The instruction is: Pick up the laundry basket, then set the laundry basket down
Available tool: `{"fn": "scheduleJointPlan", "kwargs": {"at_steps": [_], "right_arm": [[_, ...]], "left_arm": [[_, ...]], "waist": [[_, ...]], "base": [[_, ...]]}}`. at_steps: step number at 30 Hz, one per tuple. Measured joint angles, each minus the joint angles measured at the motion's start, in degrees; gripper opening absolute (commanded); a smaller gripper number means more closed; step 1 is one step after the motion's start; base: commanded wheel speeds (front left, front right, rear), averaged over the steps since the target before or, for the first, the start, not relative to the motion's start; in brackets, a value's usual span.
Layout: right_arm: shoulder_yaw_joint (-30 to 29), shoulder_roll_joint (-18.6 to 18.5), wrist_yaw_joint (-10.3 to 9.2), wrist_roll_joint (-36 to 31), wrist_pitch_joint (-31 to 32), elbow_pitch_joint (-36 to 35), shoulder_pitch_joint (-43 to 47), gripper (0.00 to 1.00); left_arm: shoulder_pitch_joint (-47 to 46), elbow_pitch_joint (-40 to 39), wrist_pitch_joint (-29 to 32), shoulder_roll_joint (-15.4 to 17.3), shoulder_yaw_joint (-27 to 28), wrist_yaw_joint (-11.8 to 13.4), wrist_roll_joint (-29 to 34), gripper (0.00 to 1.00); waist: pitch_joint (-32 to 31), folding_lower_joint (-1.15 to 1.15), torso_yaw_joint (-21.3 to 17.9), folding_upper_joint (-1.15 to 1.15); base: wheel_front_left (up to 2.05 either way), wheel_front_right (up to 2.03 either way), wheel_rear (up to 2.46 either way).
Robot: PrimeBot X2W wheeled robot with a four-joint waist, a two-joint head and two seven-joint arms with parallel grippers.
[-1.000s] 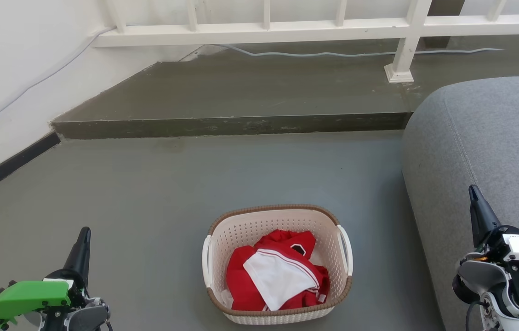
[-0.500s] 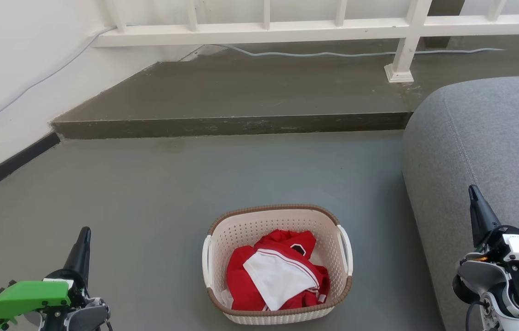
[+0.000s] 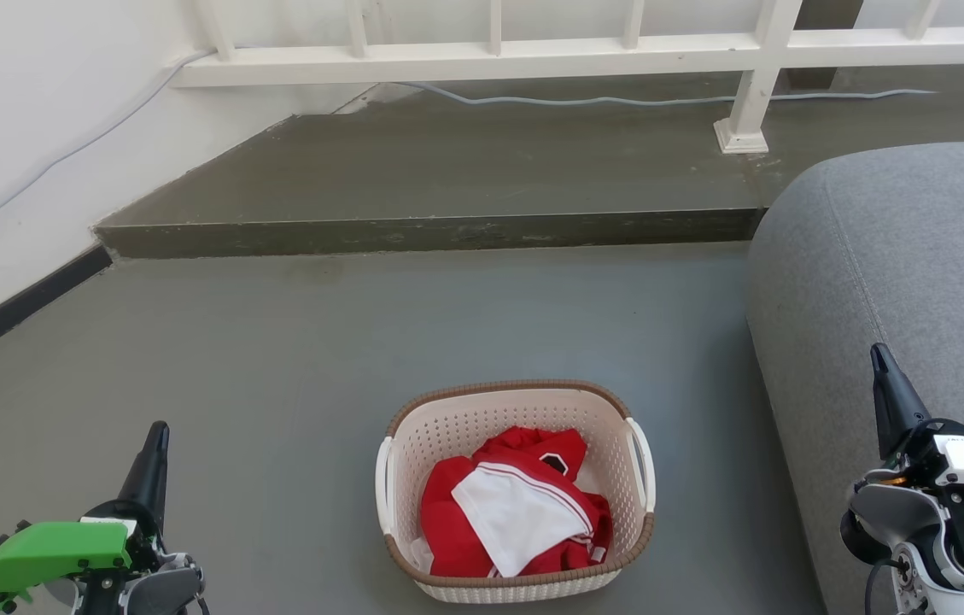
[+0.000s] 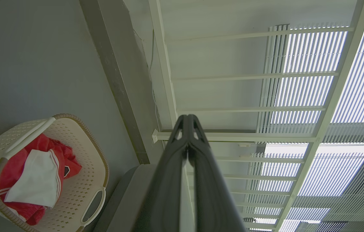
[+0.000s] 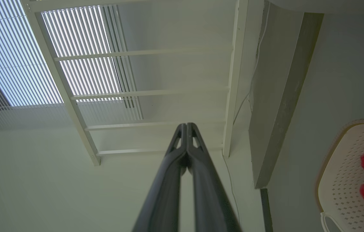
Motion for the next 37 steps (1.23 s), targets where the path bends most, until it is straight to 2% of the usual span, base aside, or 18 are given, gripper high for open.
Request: {"fn": "scheduleJointPlan", "kwargs": {"at_steps": [37], "right_arm": [[-0.1,0.1,0.01,0.0,0.3,0.0,0.0,0.00]], "left_arm": [[0.0,-0.1,0.2,-0.1,0.2,0.0,0.2,0.00]], "waist": [[0.0,0.00,0.0,0.00]], "base": [[0.00,0.00,0.00]]}}
